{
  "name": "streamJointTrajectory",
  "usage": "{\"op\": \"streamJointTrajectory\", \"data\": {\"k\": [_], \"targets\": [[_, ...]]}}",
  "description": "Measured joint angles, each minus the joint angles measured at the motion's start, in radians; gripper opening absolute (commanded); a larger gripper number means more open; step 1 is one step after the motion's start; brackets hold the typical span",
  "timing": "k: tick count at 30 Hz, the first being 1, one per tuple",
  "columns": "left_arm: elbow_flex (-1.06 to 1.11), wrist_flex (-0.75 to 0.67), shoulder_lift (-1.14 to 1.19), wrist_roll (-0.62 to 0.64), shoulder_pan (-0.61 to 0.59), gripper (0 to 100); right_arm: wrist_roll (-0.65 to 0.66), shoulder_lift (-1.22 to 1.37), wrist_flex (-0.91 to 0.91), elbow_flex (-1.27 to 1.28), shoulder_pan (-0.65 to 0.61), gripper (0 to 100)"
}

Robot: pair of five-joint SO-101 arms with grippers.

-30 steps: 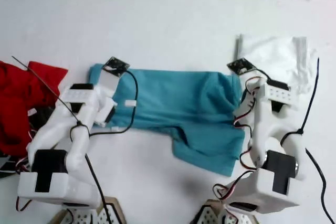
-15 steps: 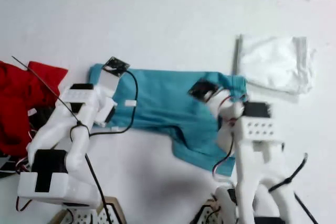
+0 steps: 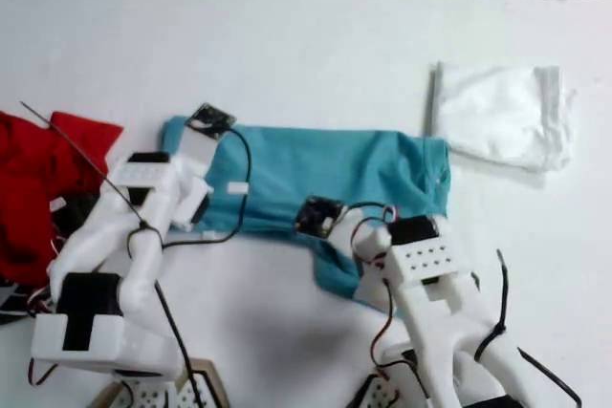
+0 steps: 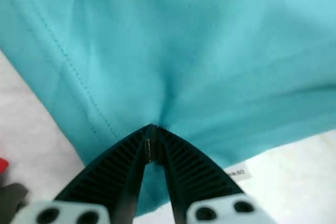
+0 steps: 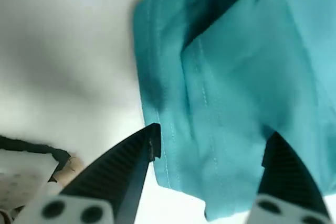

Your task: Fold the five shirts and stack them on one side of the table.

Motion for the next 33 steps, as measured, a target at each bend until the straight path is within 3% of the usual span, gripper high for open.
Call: {"op": "streamJointTrajectory", "data": {"k": [10, 15, 21, 27, 33], "targets": [[0.0, 0.0, 0.0, 0.0, 0.0, 3, -0.005, 0.057, -0.089, 0.002, 0.034, 30.7], [0.0, 0.0, 0.0, 0.0, 0.0, 3, -0.005, 0.12, -0.117, 0.0, 0.031, 18.3], [0.0, 0.0, 0.0, 0.0, 0.0, 3, -0.005, 0.207, -0.175, -0.014, 0.041, 16.1], [0.0, 0.0, 0.0, 0.0, 0.0, 3, -0.006, 0.233, -0.163, -0.074, 0.077, 7.7], [0.0, 0.0, 0.0, 0.0, 0.0, 3, -0.006, 0.204, -0.063, -0.163, 0.104, 6.2]]}}
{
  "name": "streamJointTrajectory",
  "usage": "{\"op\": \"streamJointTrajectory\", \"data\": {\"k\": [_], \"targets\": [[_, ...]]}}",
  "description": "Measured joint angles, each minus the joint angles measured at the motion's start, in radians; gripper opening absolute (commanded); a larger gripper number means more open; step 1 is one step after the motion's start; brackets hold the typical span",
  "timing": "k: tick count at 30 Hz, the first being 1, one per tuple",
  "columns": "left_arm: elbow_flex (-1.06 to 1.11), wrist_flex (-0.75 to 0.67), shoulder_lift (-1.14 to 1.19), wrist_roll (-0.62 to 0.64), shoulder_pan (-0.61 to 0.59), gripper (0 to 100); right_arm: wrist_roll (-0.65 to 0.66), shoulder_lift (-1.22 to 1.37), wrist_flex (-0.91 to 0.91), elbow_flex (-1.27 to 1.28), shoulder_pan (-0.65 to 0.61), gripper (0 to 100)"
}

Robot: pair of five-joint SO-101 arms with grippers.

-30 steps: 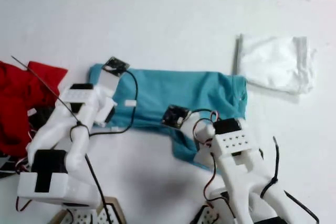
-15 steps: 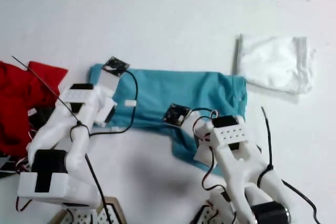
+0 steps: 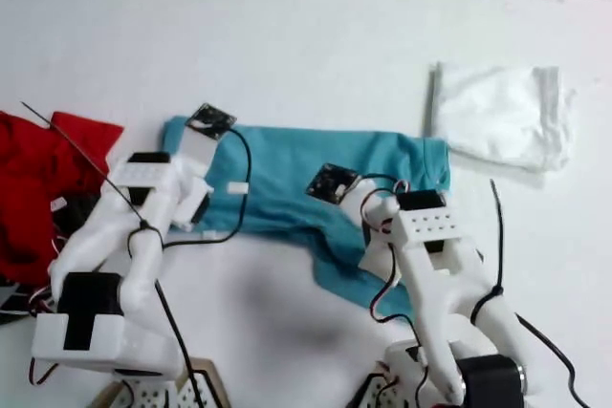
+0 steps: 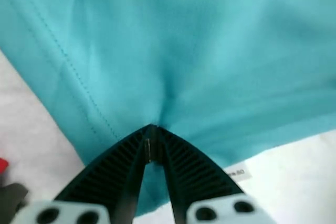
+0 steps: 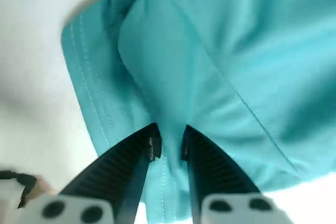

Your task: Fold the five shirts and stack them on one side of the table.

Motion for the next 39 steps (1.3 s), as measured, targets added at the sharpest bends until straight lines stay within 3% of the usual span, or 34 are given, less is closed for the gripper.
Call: {"op": "streamJointTrajectory", "data": {"k": [8, 17, 22, 30, 35, 39], "targets": [[0.0, 0.0, 0.0, 0.0, 0.0, 3, 0.0, -0.132, 0.14, -0.011, -0.005, 1.6], [0.0, 0.0, 0.0, 0.0, 0.0, 3, 0.002, -0.434, 0.276, -0.011, -0.005, 2.2], [0.0, 0.0, 0.0, 0.0, 0.0, 3, 0.003, -0.471, 0.298, 0.035, -0.005, 3.0], [0.0, 0.0, 0.0, 0.0, 0.0, 3, 0.002, -0.471, 0.207, 0.206, -0.005, 23.1], [0.0, 0.0, 0.0, 0.0, 0.0, 3, 0.002, -0.471, 0.187, 0.212, -0.009, 23.4], [0.0, 0.0, 0.0, 0.0, 0.0, 3, 0.0, -0.471, 0.196, 0.221, -0.089, 23.4]]}}
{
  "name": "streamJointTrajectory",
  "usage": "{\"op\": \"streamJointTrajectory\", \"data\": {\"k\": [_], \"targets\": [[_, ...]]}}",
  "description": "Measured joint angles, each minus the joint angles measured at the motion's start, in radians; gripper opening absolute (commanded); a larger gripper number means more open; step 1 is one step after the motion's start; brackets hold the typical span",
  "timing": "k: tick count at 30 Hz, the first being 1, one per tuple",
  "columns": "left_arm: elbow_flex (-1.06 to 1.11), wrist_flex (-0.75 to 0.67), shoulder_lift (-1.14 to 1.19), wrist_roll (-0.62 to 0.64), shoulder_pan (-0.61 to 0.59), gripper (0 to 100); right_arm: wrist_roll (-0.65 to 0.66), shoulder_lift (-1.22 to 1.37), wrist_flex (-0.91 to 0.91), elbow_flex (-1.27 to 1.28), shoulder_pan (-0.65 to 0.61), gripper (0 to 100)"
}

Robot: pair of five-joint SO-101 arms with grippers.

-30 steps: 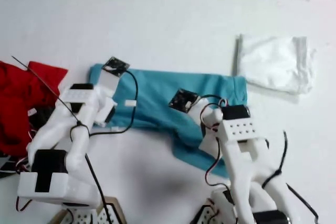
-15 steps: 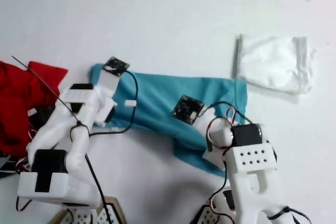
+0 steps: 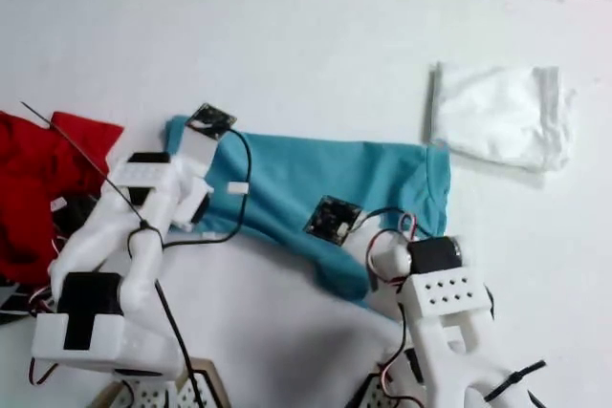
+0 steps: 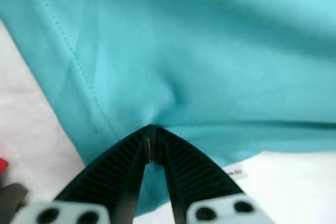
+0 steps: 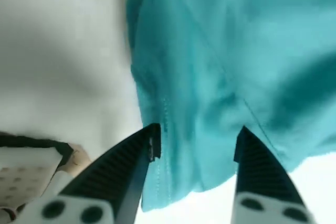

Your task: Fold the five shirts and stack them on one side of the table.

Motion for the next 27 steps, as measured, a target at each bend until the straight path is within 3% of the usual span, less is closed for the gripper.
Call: {"op": "streamJointTrajectory", "data": {"k": [10, 21, 27], "targets": [[0.0, 0.0, 0.0, 0.0, 0.0, 3, 0.003, 0.017, -0.008, 0.034, -0.084, 23.7], [0.0, 0.0, 0.0, 0.0, 0.0, 3, 0.002, 0.408, -0.23, 0.049, -0.08, 23.5], [0.0, 0.0, 0.0, 0.0, 0.0, 3, -0.051, 0.531, -0.242, -0.028, -0.058, 19.7]]}}
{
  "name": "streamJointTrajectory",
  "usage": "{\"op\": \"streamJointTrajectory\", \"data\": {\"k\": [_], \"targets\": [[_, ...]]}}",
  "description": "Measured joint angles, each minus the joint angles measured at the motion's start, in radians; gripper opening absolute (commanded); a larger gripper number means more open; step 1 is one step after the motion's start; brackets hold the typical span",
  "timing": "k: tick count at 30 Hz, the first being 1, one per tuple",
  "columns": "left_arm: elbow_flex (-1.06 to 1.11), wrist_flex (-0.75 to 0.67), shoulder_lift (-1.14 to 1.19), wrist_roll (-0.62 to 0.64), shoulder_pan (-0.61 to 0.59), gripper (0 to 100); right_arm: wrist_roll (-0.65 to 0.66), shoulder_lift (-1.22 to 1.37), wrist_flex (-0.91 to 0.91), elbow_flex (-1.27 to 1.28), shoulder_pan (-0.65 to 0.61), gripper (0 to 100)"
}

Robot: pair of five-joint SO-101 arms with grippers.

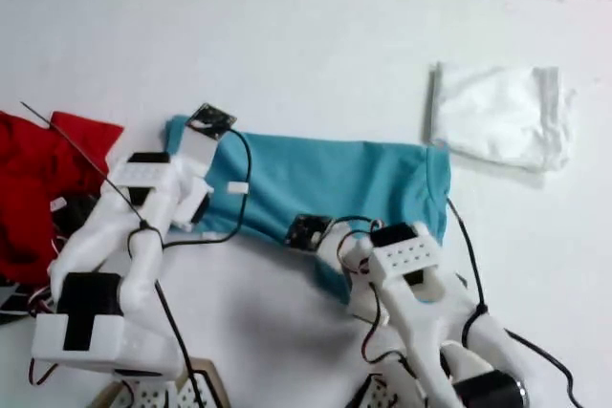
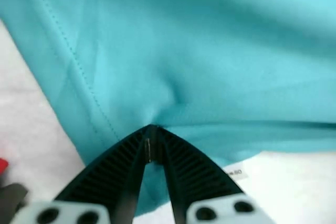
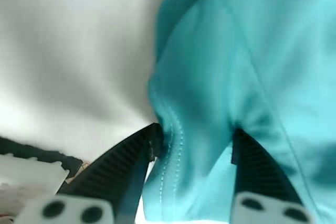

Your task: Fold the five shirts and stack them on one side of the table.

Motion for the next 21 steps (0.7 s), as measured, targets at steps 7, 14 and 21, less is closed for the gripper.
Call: {"op": "streamJointTrajectory", "data": {"k": [7, 14, 21], "targets": [[0.0, 0.0, 0.0, 0.0, 0.0, 3, -0.009, 0.044, -0.025, -0.066, 0.048, 2.4], [0.0, 0.0, 0.0, 0.0, 0.0, 3, -0.009, 0.063, -0.009, -0.11, 0.052, 1.8], [0.0, 0.0, 0.0, 0.0, 0.0, 3, -0.009, 0.072, 0.081, -0.218, 0.052, 1.8]]}}
